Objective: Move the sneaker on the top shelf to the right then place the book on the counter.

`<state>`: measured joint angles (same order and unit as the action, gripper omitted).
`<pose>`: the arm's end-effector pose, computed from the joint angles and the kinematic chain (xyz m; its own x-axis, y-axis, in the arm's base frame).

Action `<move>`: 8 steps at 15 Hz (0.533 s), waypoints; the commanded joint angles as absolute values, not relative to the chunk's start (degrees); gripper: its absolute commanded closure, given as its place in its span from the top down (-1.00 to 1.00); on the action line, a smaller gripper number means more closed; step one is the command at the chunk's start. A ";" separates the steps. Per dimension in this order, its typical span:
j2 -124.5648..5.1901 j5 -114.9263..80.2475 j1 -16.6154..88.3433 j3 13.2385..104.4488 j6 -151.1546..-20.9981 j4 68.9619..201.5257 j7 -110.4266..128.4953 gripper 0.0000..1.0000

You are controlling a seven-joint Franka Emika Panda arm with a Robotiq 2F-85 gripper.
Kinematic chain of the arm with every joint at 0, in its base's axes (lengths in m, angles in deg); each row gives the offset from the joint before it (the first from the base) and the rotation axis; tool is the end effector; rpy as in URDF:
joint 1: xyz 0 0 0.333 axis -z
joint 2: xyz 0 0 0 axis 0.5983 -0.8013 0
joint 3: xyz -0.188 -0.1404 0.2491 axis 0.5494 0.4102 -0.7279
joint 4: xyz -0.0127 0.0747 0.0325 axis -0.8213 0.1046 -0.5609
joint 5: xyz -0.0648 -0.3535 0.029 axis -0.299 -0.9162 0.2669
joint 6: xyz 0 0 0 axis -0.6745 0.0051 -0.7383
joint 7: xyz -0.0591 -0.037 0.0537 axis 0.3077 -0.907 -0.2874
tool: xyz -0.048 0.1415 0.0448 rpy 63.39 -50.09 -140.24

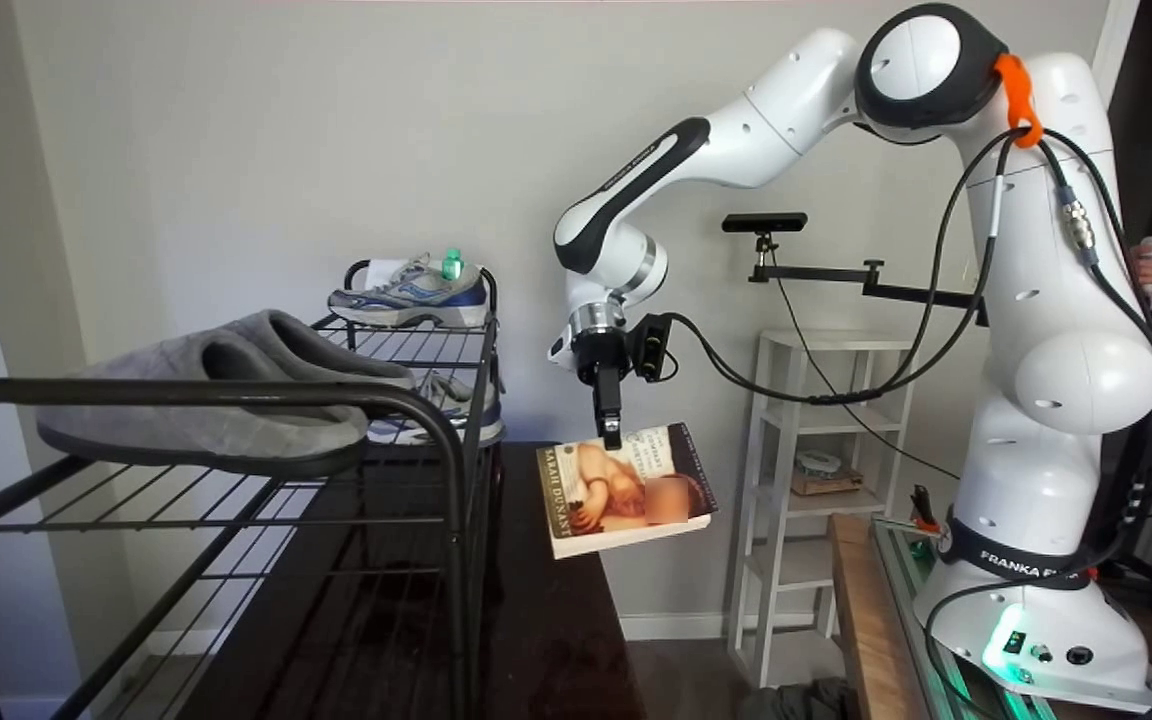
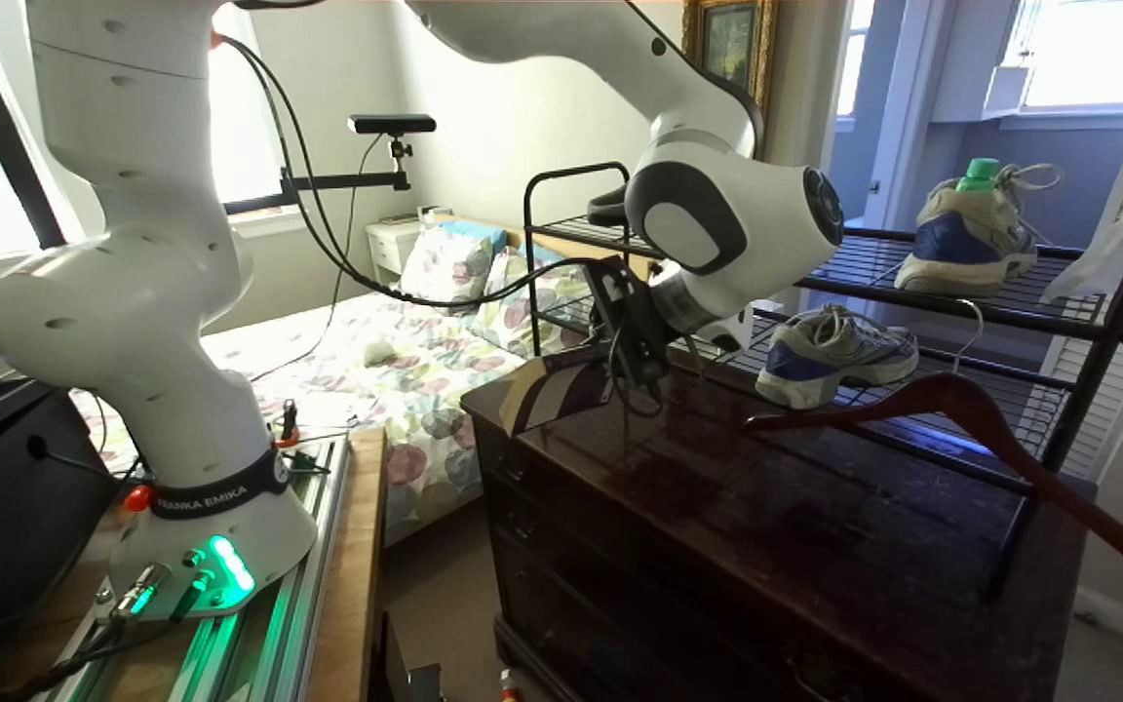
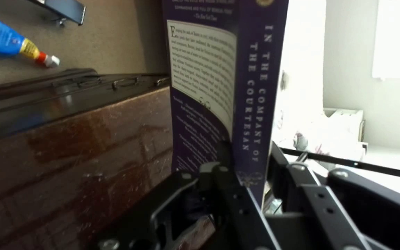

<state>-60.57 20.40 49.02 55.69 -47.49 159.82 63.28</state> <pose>0.4859 -0.0272 0.2903 0.9151 0.3902 -0.1017 0.1900 -0.6396 -0.7449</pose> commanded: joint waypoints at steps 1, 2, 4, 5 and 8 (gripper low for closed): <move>-61.38 24.51 46.81 55.40 -54.94 159.59 62.23 -0.86; -61.66 25.30 46.33 55.01 -56.78 159.67 62.42 -0.86; -62.94 26.14 45.35 54.23 -59.20 159.00 62.75 -0.86; -63.62 25.70 44.87 53.83 -60.12 158.75 63.49 -0.86; -66.42 25.40 44.08 52.31 -60.28 157.10 64.35 -0.86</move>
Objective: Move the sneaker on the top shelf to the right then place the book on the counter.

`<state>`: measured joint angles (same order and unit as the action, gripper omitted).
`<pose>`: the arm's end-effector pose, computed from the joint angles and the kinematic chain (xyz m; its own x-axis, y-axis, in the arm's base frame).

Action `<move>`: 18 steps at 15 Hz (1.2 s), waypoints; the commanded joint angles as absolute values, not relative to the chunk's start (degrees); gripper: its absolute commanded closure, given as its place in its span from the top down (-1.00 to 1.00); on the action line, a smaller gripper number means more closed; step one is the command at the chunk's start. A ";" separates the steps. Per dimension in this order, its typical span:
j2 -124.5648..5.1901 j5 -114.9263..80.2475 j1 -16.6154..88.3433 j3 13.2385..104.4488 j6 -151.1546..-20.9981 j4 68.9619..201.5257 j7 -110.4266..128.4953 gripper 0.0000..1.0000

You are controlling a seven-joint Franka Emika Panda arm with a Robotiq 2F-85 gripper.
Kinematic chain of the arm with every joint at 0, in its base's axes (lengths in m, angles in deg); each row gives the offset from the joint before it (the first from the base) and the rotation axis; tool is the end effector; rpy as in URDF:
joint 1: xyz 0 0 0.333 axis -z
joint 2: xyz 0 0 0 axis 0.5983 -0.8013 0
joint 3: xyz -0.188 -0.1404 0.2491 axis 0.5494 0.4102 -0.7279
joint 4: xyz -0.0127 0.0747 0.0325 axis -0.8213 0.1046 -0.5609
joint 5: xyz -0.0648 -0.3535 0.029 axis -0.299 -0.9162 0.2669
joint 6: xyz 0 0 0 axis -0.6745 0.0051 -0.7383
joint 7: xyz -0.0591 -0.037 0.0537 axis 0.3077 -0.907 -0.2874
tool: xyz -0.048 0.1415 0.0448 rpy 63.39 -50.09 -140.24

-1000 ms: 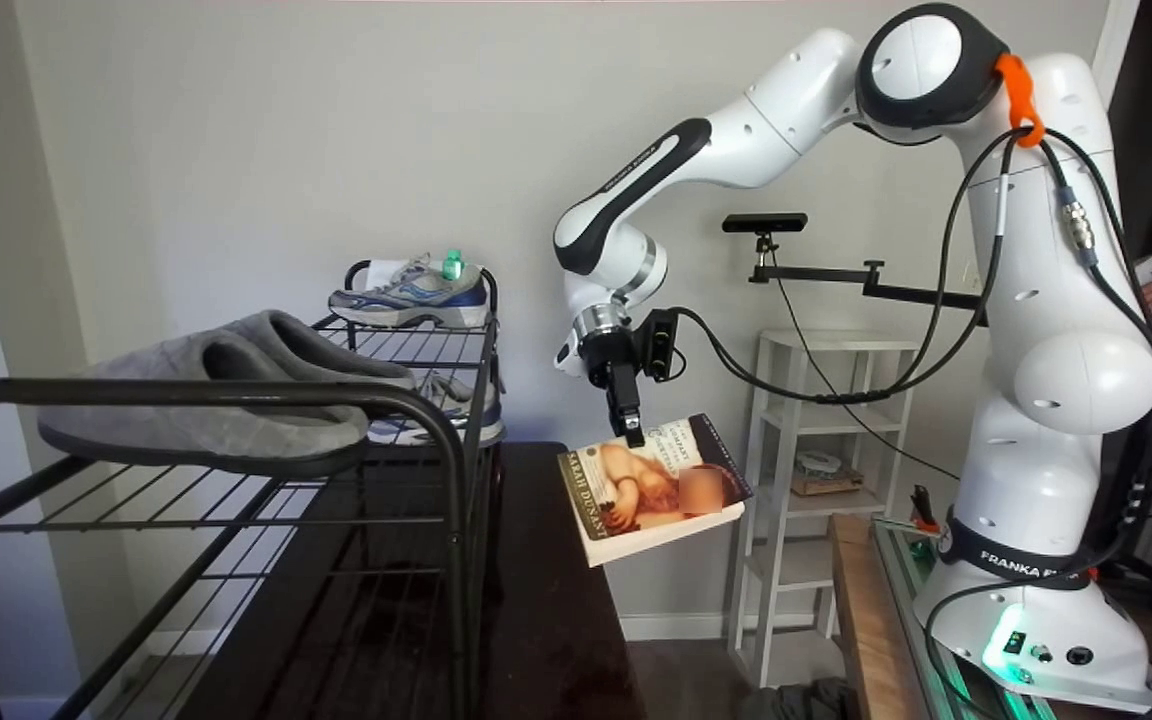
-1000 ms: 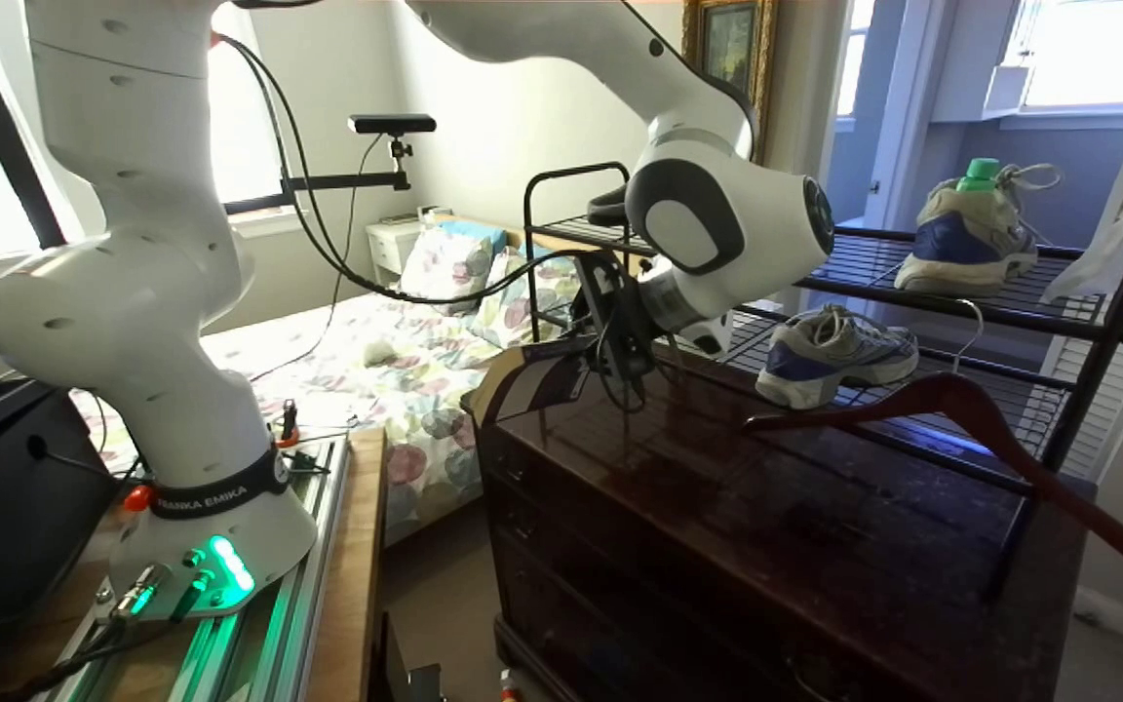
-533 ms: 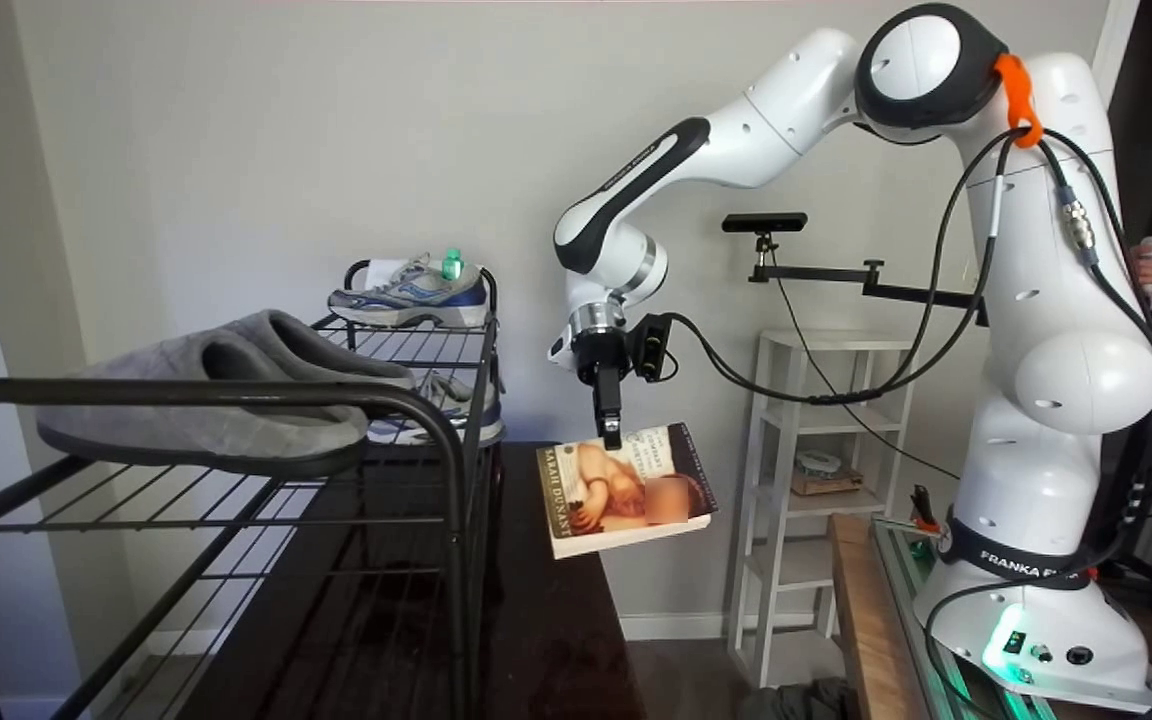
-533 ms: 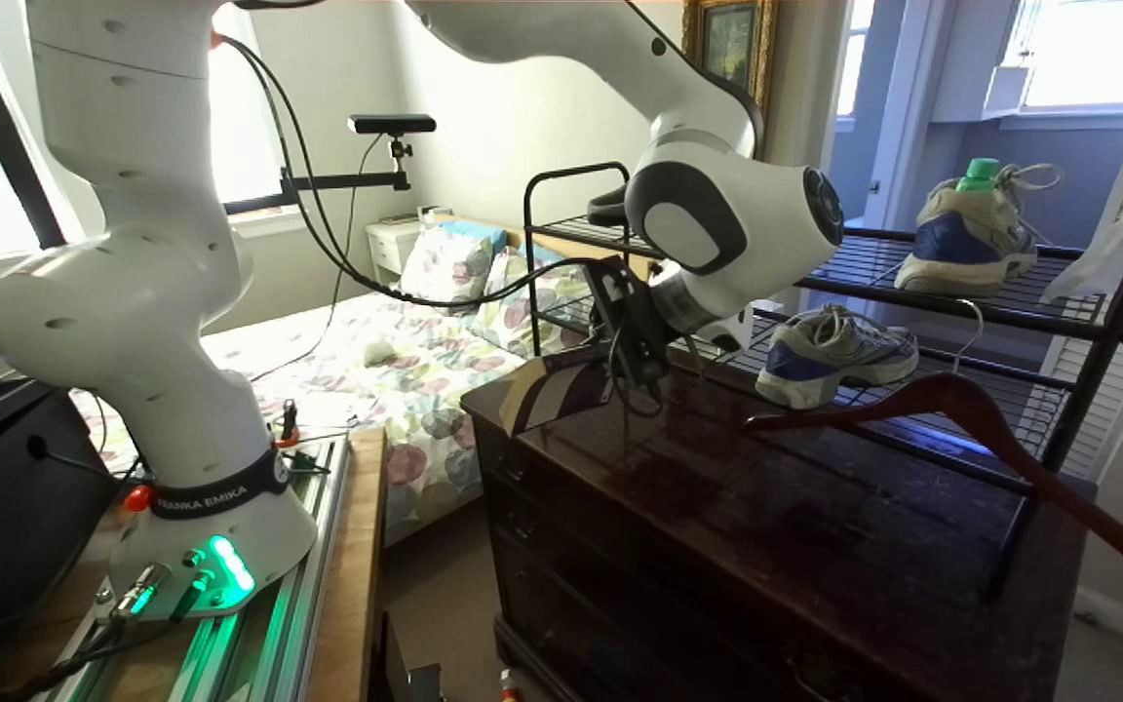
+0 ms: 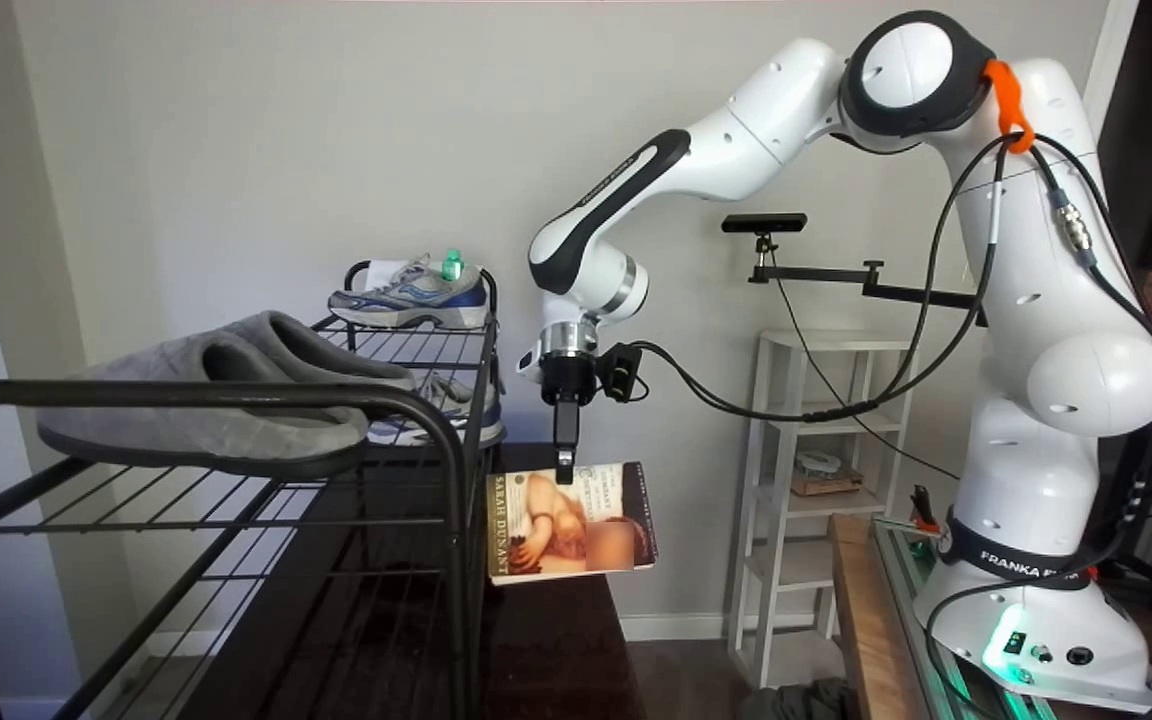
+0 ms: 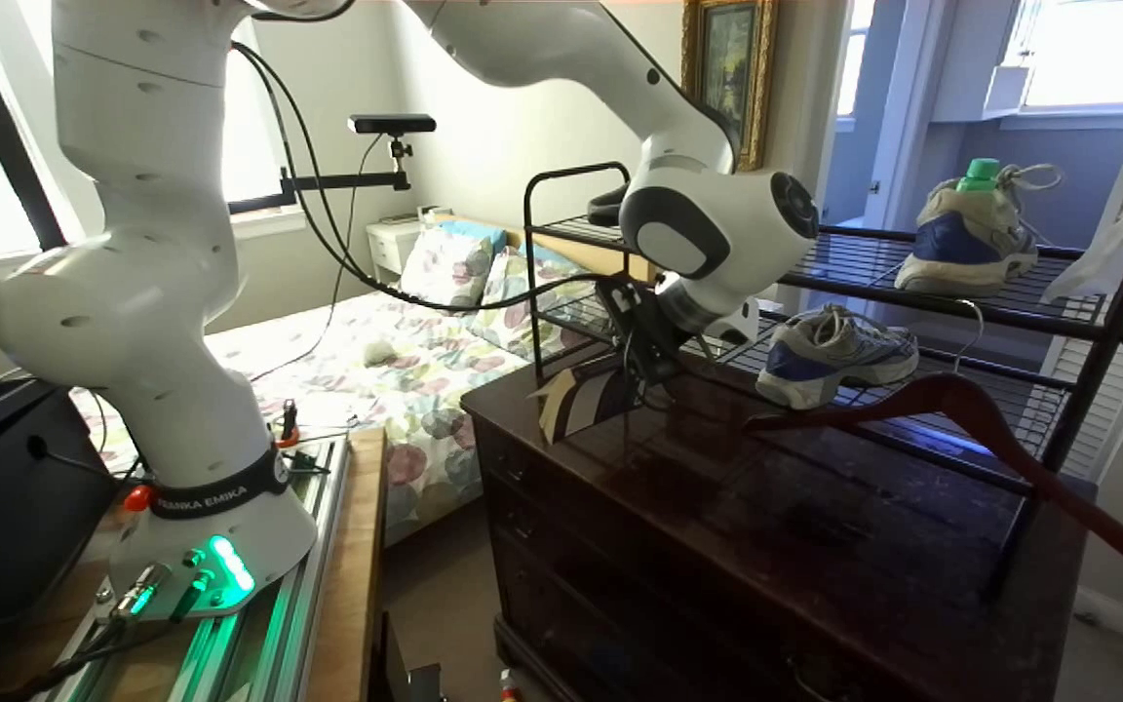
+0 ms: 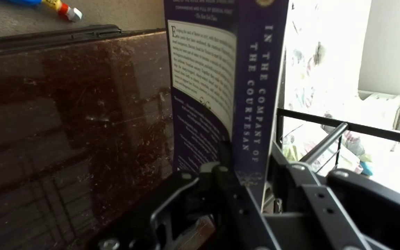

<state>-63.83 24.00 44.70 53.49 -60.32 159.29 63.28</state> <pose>0.5245 0.0141 0.2628 0.9321 0.3620 -0.0107 0.2598 -0.6892 -0.6764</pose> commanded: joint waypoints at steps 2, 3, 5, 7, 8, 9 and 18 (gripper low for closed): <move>-68.14 25.76 43.74 51.05 -60.13 156.34 66.34 -0.86; -68.95 25.80 43.58 50.58 -59.93 155.95 66.84 -0.86; -69.91 25.61 42.58 49.85 -62.11 156.24 66.71 -0.86; -70.92 26.10 42.12 49.44 -63.93 156.32 66.30 -0.86; -71.21 25.86 41.92 49.36 -64.21 156.29 66.11 -0.86; -72.48 25.67 41.88 49.43 -64.17 155.50 65.46 -0.86; -73.21 21.84 41.05 51.00 -72.10 155.39 54.72 -0.86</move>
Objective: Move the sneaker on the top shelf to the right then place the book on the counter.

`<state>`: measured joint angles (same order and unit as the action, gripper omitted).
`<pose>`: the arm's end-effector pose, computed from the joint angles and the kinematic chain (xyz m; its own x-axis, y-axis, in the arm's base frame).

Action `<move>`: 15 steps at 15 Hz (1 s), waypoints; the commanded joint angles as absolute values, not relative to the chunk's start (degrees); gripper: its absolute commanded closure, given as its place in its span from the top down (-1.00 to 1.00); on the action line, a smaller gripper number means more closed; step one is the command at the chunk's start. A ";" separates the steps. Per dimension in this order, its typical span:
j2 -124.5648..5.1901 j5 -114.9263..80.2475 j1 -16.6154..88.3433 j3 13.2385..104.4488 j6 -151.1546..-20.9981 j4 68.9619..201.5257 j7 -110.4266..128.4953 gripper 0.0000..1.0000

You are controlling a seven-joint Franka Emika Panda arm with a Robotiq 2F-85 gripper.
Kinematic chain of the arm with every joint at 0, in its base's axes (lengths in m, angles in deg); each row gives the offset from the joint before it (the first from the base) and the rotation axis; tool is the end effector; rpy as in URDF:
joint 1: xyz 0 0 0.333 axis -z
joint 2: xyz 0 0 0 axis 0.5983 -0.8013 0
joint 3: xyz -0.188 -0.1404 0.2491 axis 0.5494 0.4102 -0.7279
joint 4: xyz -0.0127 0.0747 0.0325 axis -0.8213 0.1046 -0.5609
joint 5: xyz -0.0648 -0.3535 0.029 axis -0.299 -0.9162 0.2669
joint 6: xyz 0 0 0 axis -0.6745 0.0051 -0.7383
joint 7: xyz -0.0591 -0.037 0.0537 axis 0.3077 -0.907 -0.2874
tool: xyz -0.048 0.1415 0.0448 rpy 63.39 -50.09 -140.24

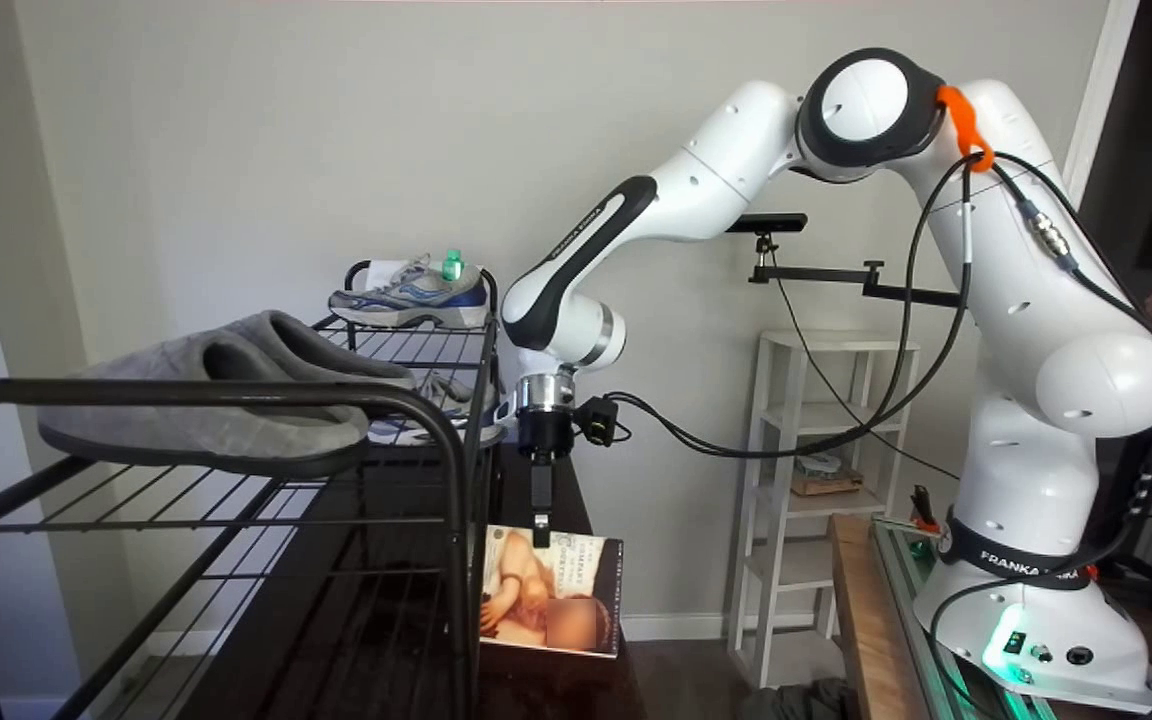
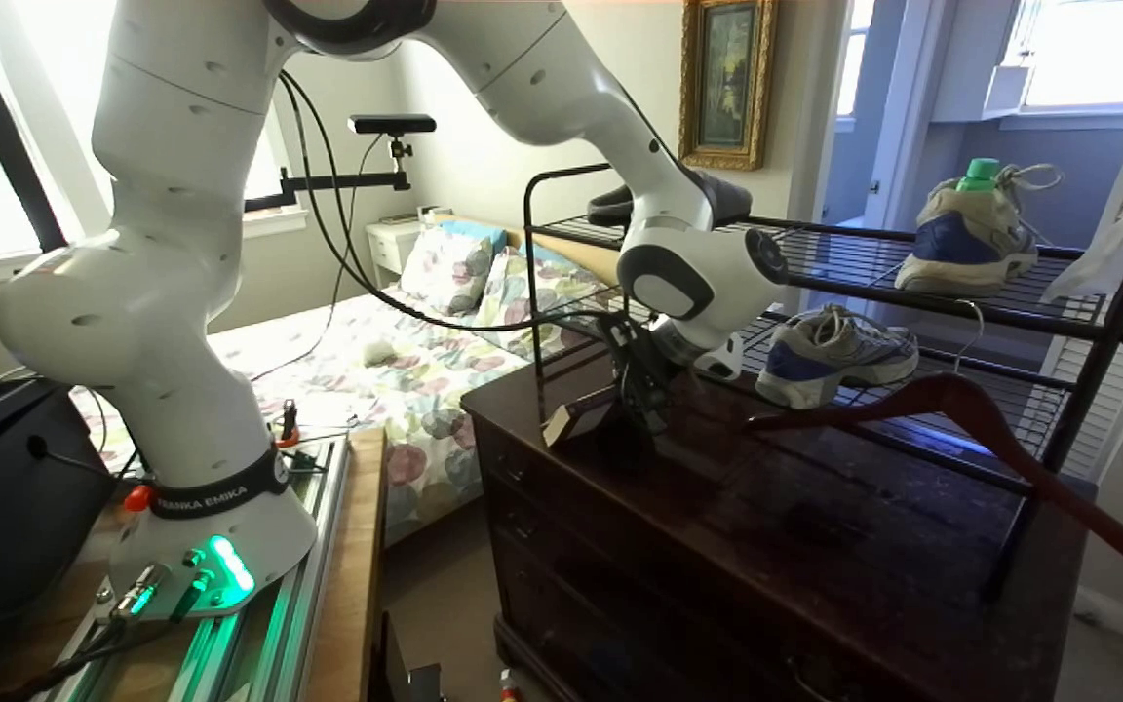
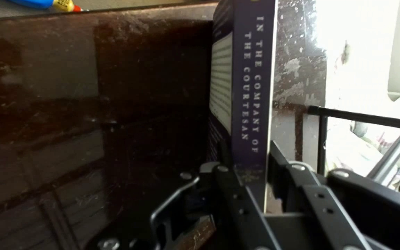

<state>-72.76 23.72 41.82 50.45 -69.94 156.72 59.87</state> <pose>0.5471 0.0526 0.1941 0.9363 0.3472 -0.0533 0.2379 -0.7382 -0.6312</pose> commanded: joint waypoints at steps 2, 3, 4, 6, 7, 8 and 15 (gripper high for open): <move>-73.98 18.37 40.06 51.56 -74.05 154.86 50.06 -0.86; -74.34 15.69 39.49 51.76 -74.90 154.73 47.55 -0.86; -74.67 12.89 39.21 51.80 -75.00 154.51 45.31 -0.86; -75.47 7.63 38.73 51.62 -75.27 154.07 40.44 0.05; -75.45 5.48 38.57 51.49 -75.22 154.04 38.48 0.09; -75.49 3.65 38.41 51.45 -75.21 153.97 36.75 0.20; -70.31 -6.89 37.05 51.20 -74.96 157.44 29.64 1.00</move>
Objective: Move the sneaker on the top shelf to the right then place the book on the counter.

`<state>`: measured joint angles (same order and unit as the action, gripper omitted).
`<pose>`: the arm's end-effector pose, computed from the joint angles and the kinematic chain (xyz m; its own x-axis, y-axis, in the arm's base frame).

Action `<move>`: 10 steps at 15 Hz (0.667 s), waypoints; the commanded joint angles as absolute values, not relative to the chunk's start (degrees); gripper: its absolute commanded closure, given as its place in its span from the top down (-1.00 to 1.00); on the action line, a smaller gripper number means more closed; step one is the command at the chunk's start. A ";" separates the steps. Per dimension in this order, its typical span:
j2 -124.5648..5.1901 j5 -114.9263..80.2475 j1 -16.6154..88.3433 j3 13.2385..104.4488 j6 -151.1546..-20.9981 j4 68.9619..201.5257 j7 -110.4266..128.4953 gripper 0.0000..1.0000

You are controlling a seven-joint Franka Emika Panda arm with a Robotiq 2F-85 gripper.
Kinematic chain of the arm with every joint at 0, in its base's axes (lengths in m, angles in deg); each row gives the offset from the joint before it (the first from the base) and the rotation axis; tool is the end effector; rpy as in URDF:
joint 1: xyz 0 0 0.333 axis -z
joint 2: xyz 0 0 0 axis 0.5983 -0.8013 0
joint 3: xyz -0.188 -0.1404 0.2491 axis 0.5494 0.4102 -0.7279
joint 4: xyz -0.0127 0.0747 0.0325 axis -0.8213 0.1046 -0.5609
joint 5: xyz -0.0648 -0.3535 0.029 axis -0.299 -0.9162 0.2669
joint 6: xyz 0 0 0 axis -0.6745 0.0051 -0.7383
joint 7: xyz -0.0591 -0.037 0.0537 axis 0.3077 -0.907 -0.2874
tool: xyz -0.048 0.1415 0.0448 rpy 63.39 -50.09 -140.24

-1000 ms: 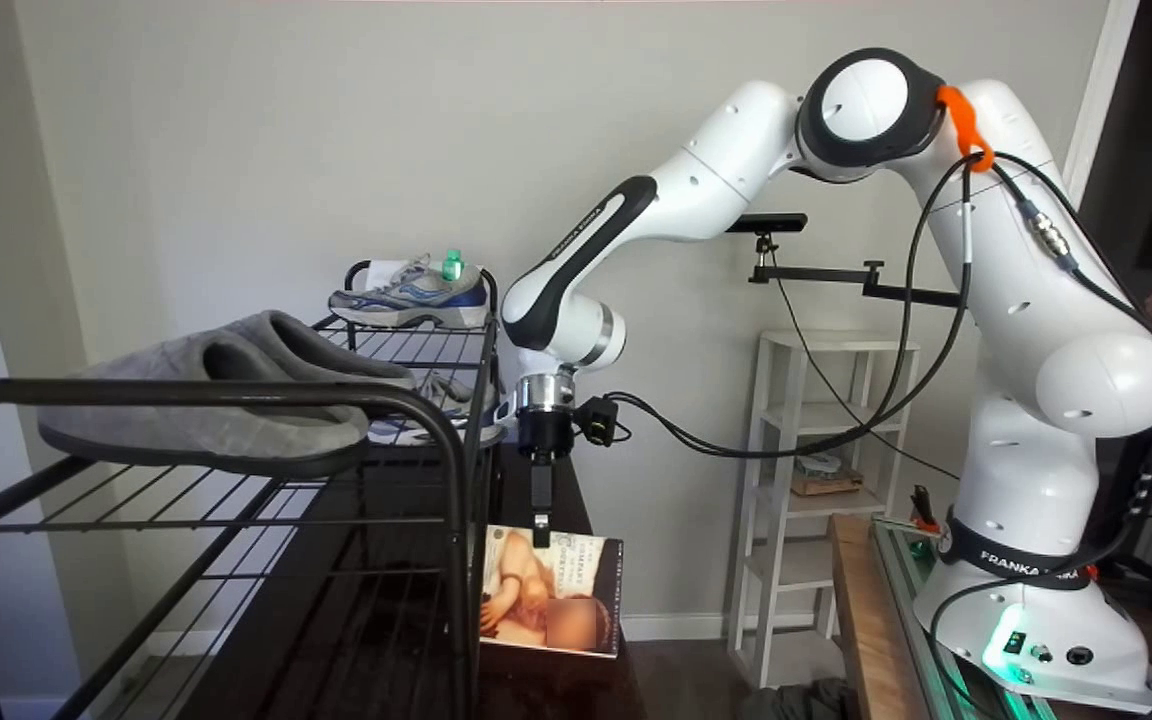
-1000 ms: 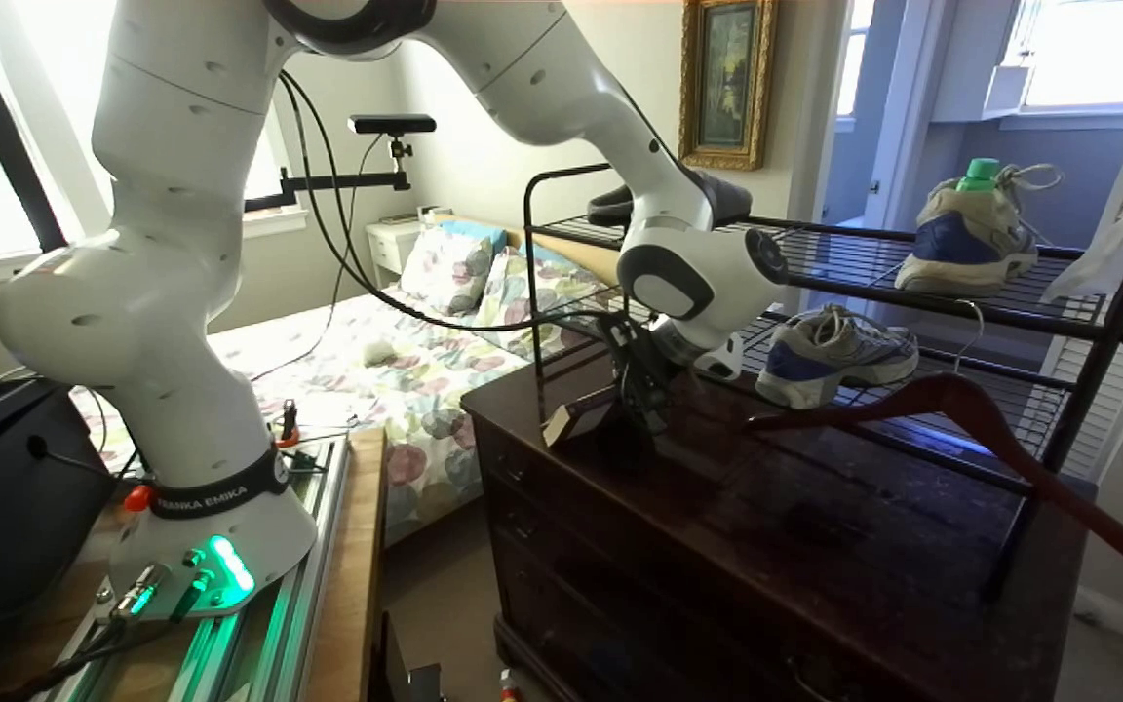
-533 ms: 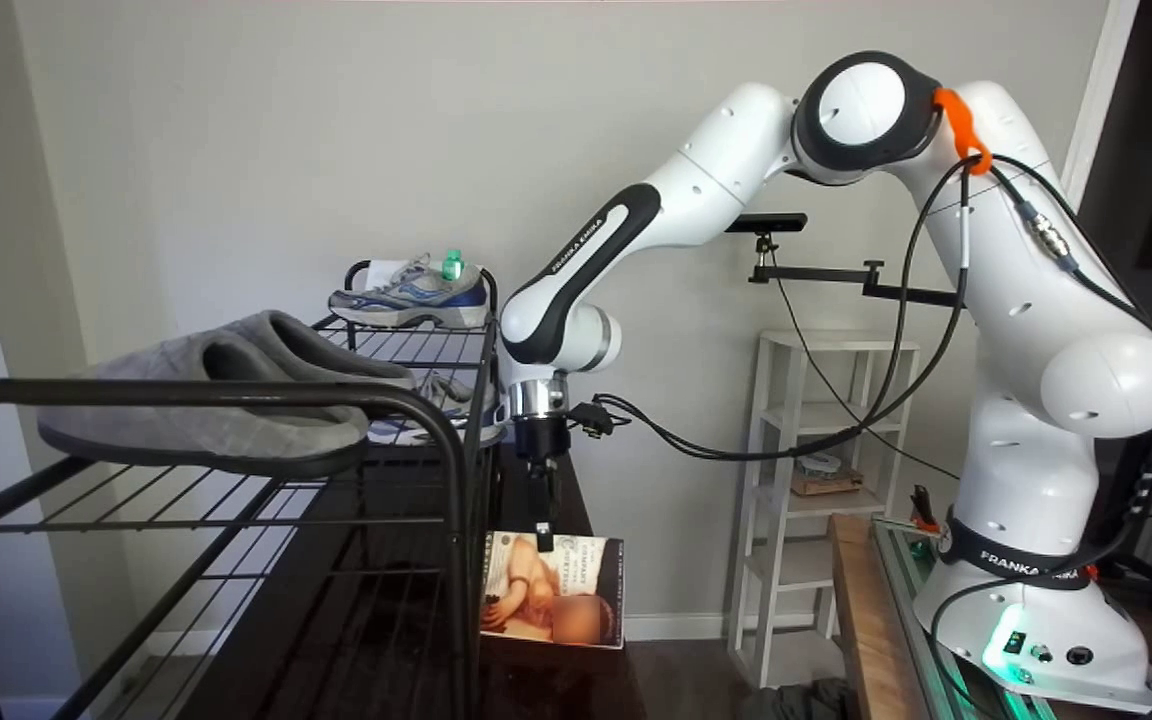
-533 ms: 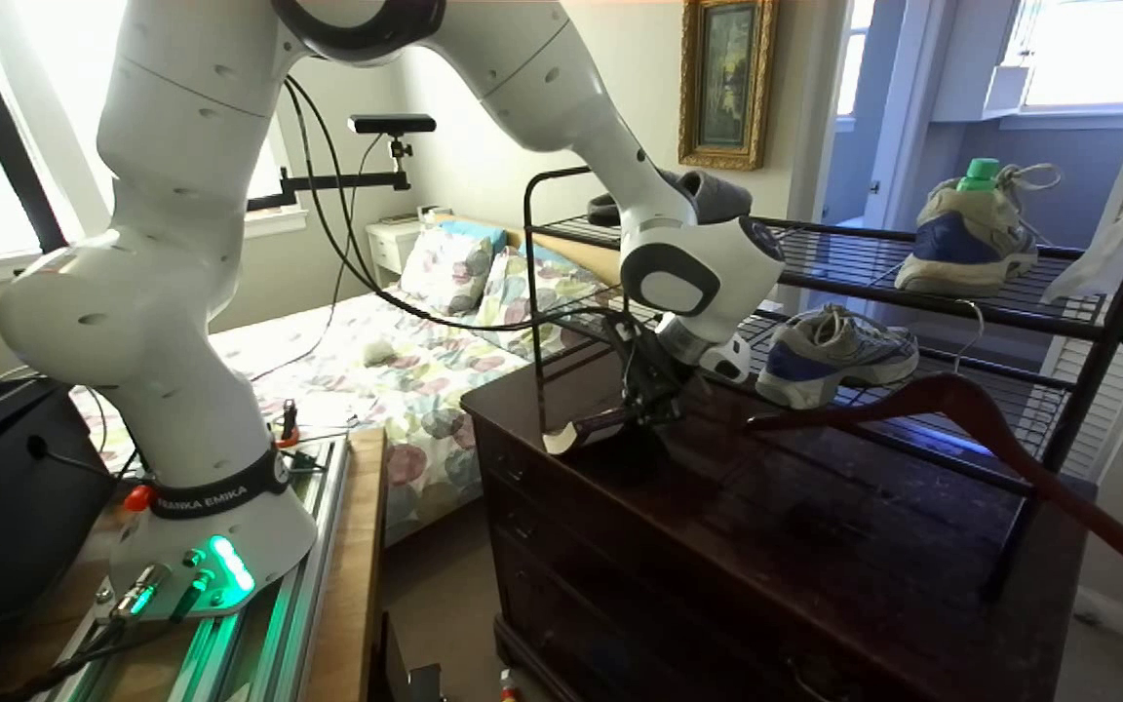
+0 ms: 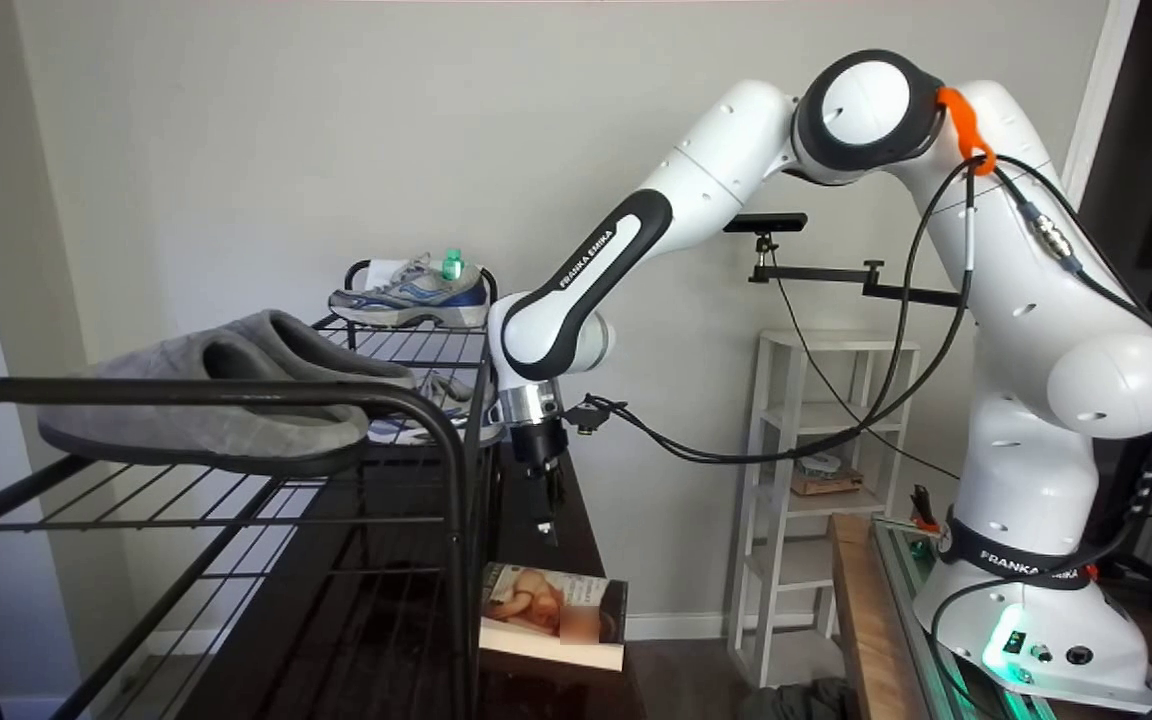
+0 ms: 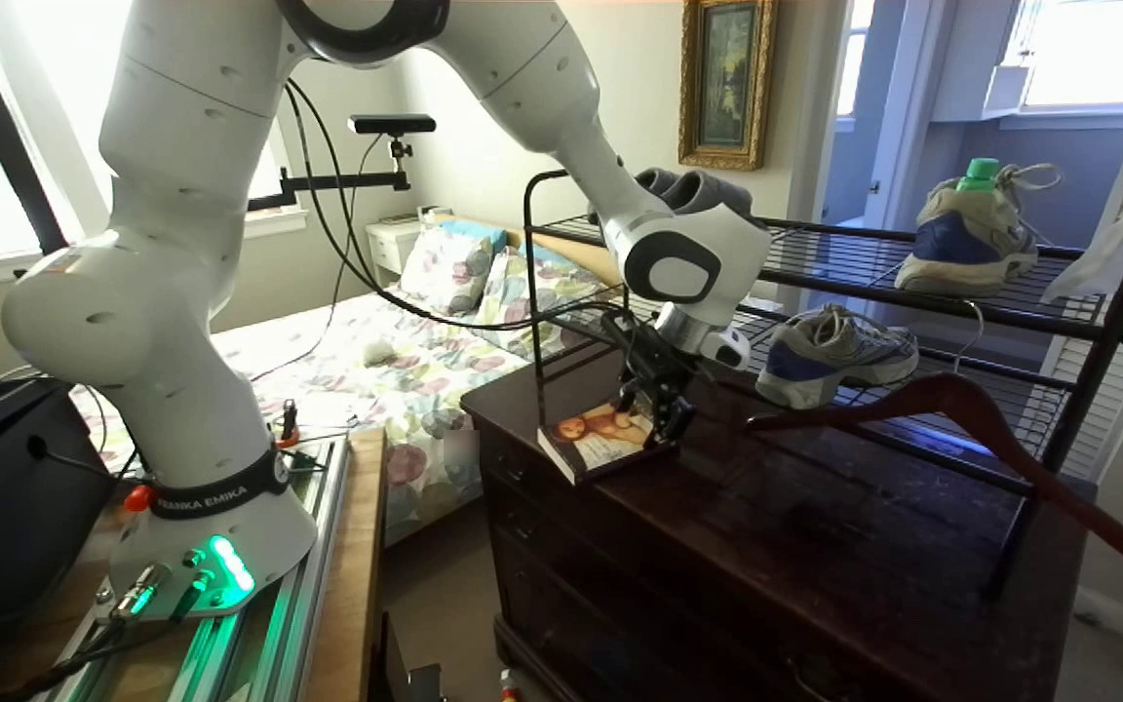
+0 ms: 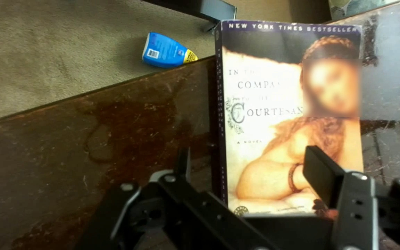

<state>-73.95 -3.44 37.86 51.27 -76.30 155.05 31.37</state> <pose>0.5580 0.0392 0.1811 0.9360 0.2369 -0.2604 0.1759 -0.9555 -0.2369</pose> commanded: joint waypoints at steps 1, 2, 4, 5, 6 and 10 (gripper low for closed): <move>-68.98 -6.66 37.51 50.54 -74.47 158.56 30.66 1.00; -66.43 -5.79 38.30 49.56 -72.95 160.94 33.11 1.00; -60.68 -4.75 39.33 48.41 -69.96 166.76 37.94 1.00; -58.26 -4.49 39.48 48.27 -68.24 168.94 39.46 1.00; -55.37 -4.00 39.71 48.24 -67.04 171.98 41.20 1.00; -43.04 -2.53 39.09 49.70 -67.73 184.36 44.03 1.00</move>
<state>-54.22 -4.82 38.74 49.21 -65.68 173.21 41.54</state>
